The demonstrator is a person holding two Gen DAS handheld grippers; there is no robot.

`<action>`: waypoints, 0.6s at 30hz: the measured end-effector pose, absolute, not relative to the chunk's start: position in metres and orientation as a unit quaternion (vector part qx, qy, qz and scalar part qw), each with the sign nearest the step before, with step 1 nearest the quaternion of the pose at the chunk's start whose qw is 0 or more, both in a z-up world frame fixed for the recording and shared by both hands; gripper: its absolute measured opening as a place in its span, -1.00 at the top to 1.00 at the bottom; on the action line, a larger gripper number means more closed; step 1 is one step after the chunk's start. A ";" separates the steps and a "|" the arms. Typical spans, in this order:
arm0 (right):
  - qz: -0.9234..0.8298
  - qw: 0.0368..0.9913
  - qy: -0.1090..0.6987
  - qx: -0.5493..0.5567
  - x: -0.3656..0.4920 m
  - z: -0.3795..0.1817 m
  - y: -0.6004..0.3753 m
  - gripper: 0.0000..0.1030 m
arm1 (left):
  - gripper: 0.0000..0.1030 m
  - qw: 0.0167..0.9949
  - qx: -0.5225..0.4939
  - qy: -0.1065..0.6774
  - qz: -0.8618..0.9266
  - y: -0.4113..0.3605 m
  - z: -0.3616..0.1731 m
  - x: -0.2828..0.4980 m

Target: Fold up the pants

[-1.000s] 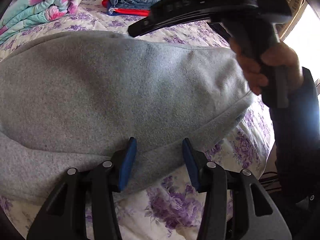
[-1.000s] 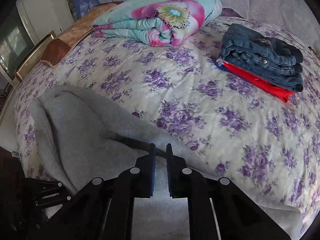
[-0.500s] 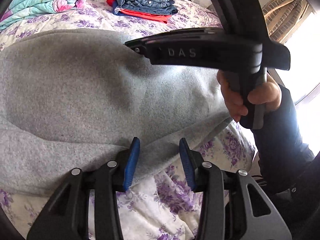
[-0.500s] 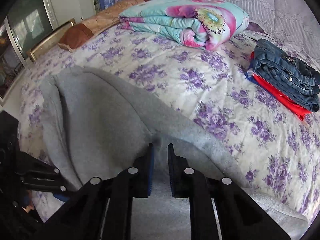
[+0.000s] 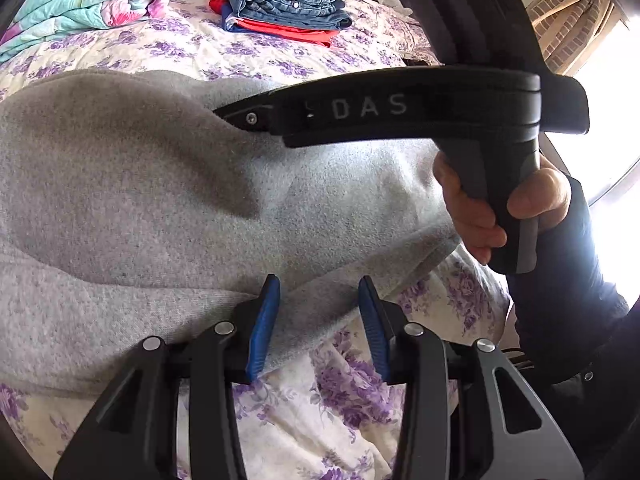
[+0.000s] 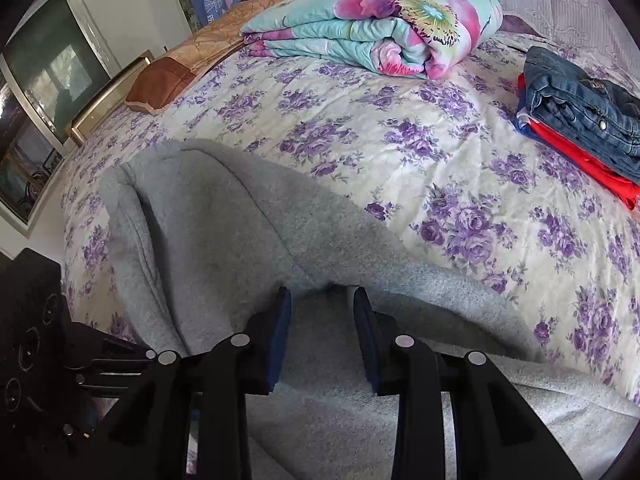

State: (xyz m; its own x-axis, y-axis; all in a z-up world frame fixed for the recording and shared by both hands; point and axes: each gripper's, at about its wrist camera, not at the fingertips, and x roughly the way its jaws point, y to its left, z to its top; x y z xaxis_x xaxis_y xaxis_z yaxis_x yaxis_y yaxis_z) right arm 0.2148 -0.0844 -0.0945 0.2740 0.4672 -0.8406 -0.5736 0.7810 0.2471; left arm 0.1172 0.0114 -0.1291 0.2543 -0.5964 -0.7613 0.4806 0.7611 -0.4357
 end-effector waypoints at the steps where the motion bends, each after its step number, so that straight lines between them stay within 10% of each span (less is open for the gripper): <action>1: 0.328 0.795 0.508 -0.049 0.217 -0.095 -0.086 0.35 | 0.23 0.790 -0.056 0.506 -0.341 0.011 -0.129 0.117; 7: 0.339 0.766 0.545 -0.023 0.240 -0.128 -0.071 0.24 | 0.23 0.794 -0.050 0.500 -0.341 0.009 -0.130 0.116; 10: 0.326 0.800 0.500 -0.063 0.229 -0.116 -0.064 0.72 | 0.23 0.793 -0.053 0.501 -0.343 0.010 -0.130 0.116; 18: 0.255 0.845 0.453 -0.124 0.277 -0.080 -0.051 0.76 | 0.23 0.802 -0.048 0.497 -0.327 0.010 -0.127 0.122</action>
